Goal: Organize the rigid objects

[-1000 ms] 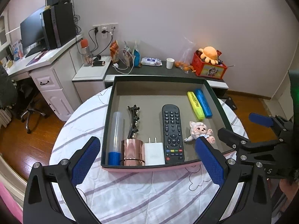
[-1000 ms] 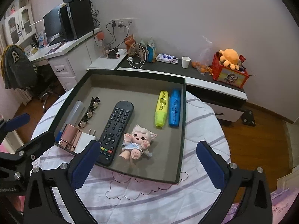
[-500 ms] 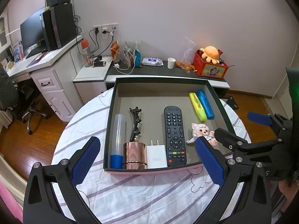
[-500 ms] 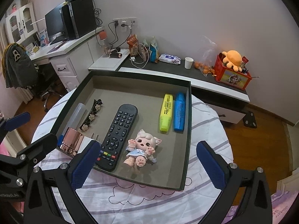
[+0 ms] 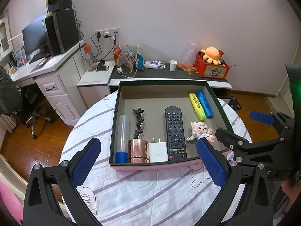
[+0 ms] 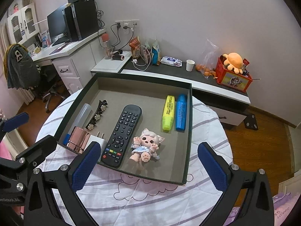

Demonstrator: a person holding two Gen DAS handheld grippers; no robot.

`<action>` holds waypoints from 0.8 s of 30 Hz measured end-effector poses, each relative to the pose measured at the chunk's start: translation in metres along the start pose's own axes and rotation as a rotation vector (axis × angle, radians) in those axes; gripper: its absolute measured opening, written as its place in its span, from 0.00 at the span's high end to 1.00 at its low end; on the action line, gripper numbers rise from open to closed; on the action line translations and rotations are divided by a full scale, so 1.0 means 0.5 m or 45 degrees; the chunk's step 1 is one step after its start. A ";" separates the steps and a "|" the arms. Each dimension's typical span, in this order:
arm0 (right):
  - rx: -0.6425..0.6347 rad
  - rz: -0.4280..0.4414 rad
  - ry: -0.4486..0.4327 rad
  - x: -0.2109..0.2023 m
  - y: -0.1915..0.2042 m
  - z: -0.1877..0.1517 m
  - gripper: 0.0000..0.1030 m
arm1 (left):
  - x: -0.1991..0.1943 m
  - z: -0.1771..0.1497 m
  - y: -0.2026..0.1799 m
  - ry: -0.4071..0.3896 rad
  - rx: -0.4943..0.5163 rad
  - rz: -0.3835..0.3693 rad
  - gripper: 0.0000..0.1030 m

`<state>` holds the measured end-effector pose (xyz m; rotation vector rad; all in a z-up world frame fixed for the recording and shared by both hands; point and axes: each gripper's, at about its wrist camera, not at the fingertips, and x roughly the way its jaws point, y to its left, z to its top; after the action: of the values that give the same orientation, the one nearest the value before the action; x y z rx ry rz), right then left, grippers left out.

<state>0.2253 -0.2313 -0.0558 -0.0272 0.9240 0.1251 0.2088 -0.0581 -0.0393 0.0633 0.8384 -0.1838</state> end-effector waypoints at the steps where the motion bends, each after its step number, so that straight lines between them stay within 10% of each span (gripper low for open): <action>1: 0.000 0.000 -0.001 -0.003 0.001 -0.002 0.00 | -0.005 -0.001 -0.002 -0.002 0.004 0.002 0.00; 24: 0.000 -0.028 -0.225 -0.192 0.036 -0.077 0.00 | -0.221 -0.074 -0.023 -0.270 0.032 0.126 0.00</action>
<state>0.1353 -0.2255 -0.0020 -0.0260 0.7474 0.1057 0.1072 -0.0494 0.0186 0.1067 0.6203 -0.1058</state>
